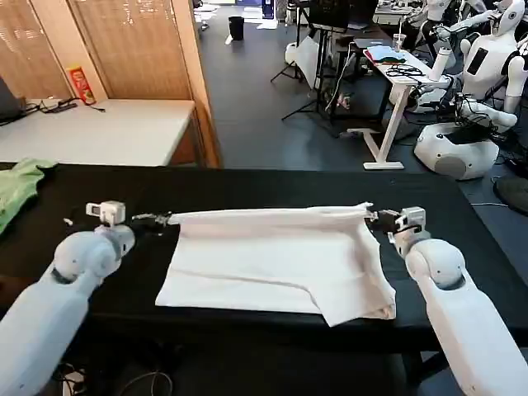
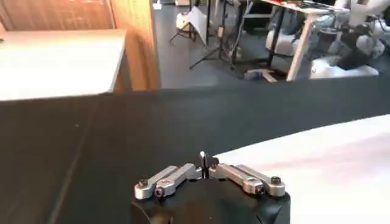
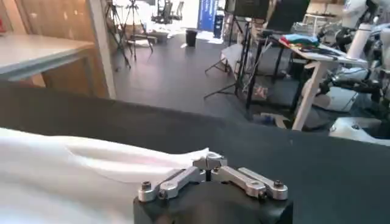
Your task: Fold and organize the clothes.
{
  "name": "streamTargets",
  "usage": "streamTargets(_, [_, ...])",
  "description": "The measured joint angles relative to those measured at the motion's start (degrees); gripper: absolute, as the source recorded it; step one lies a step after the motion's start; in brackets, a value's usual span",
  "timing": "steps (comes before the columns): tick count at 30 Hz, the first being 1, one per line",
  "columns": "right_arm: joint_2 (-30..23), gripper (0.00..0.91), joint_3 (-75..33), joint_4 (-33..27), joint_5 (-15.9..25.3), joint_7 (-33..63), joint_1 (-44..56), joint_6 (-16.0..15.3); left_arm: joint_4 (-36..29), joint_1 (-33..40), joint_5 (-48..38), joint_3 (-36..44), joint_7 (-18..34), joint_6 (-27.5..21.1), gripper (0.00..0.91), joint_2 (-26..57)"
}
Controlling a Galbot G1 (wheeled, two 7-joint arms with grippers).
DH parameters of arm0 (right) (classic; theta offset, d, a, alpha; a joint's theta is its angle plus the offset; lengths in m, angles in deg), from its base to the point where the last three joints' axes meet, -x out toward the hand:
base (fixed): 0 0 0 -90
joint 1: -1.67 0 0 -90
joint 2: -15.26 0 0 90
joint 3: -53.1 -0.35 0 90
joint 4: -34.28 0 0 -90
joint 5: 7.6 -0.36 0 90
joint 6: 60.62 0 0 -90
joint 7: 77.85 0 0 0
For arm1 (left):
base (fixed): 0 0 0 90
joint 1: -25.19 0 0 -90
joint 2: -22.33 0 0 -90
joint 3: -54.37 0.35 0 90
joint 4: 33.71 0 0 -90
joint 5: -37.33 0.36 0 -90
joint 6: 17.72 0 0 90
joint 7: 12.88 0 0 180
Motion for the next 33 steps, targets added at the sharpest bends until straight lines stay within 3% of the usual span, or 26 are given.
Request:
streamTargets(8, [0.9, 0.059, -1.9, 7.7, 0.3, 0.5, 8.3, -1.5, -6.9, -9.3, 0.4, -4.6, 0.0, 1.2, 0.107, 2.4])
streamTargets(14, [0.6, 0.059, -3.0, 10.1, 0.6, 0.7, 12.4, -2.0, -10.2, -14.4, 1.0, -7.8, 0.2, 1.2, 0.107, 2.4])
streamTargets(33, [0.4, 0.059, -5.3, 14.5, 2.2, 0.3, 20.3, -1.7, -12.5, -21.9, 2.6, -11.2, 0.5, 1.2, 0.107, 0.7])
